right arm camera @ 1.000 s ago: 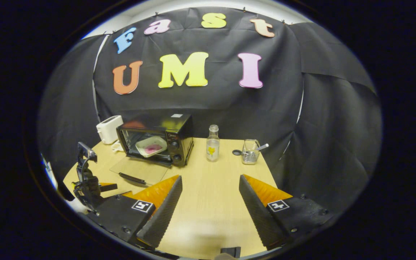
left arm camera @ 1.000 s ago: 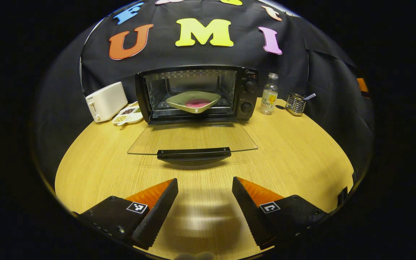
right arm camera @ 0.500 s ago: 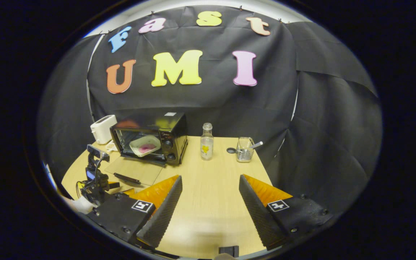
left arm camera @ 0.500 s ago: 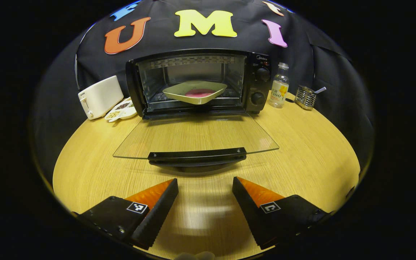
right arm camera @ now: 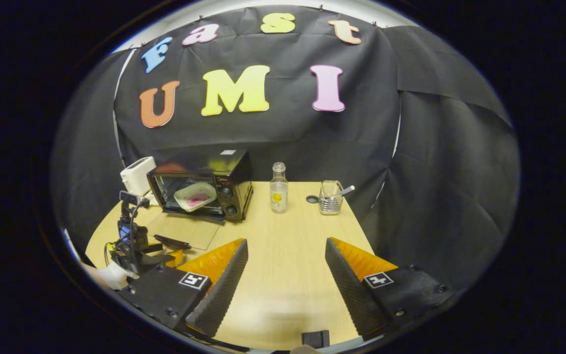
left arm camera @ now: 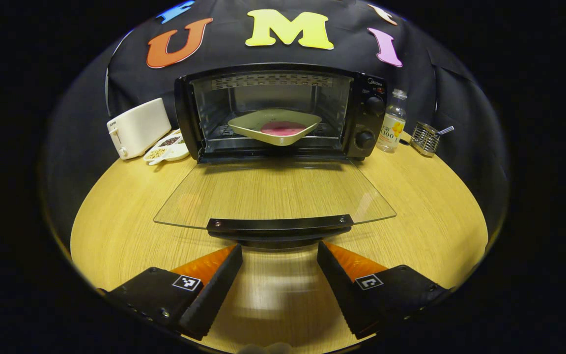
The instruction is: Open the electric oven with the left hand, put the food in, and close the electric oven.
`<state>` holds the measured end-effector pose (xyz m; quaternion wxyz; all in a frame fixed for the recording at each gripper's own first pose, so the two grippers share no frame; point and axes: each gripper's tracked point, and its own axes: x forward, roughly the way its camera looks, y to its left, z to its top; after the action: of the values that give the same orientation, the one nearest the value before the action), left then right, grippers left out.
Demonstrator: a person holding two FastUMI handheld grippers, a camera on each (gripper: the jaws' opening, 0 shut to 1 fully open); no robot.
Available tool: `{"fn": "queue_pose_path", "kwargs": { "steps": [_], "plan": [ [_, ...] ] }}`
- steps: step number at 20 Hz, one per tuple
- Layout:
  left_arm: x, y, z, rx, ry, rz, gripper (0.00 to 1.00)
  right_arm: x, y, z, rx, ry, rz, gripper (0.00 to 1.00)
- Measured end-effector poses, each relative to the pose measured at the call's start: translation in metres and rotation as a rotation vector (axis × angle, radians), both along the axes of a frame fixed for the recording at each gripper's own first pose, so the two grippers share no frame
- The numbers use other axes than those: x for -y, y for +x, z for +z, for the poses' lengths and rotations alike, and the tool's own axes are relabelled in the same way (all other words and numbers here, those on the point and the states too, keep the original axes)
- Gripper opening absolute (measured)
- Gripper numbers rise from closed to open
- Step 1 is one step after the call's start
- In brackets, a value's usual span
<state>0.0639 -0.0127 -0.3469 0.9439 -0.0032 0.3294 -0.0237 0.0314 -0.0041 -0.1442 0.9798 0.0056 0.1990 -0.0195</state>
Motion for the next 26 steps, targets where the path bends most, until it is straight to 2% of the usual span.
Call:
{"fn": "queue_pose_path", "kwargs": {
  "steps": [5, 6, 8, 9, 10, 16, 21, 26],
  "plan": [
    [-0.002, 0.003, 0.024, 0.042, 0.004, 0.002, 0.98, -0.003, -0.002, 0.003, 0.013, 0.02, 0.002, 0.96],
    [0.003, 0.004, 0.024, 0.05, 0.007, 0.001, 0.98, -0.003, -0.002, 0.003, 0.013, 0.021, 0.002, 1.0],
    [0.003, 0.007, 0.035, 0.069, 0.011, 0.001, 0.98, -0.004, -0.004, 0.001, 0.01, 0.032, 0.006, 0.96],
    [0.001, 0.009, 0.041, 0.079, 0.015, 0.0, 0.98, -0.004, -0.005, -0.002, 0.004, 0.037, 0.005, 1.0],
    [0.001, 0.01, 0.046, 0.09, 0.018, -0.001, 0.98, -0.003, -0.004, -0.003, 0.002, 0.043, 0.004, 0.96],
    [-0.001, 0.037, 0.095, 0.177, 0.046, -0.02, 0.98, 0.001, -0.003, 0.0, 0.017, 0.059, -0.01, 0.96],
    [0.0, 0.069, 0.134, 0.248, 0.023, -0.008, 0.99, 0.006, -0.005, 0.004, 0.033, 0.058, -0.03, 0.96],
    [-0.005, 0.072, 0.131, 0.245, 0.025, -0.017, 0.98, 0.003, -0.009, 0.01, 0.044, 0.05, -0.034, 0.96]
  ]
}}
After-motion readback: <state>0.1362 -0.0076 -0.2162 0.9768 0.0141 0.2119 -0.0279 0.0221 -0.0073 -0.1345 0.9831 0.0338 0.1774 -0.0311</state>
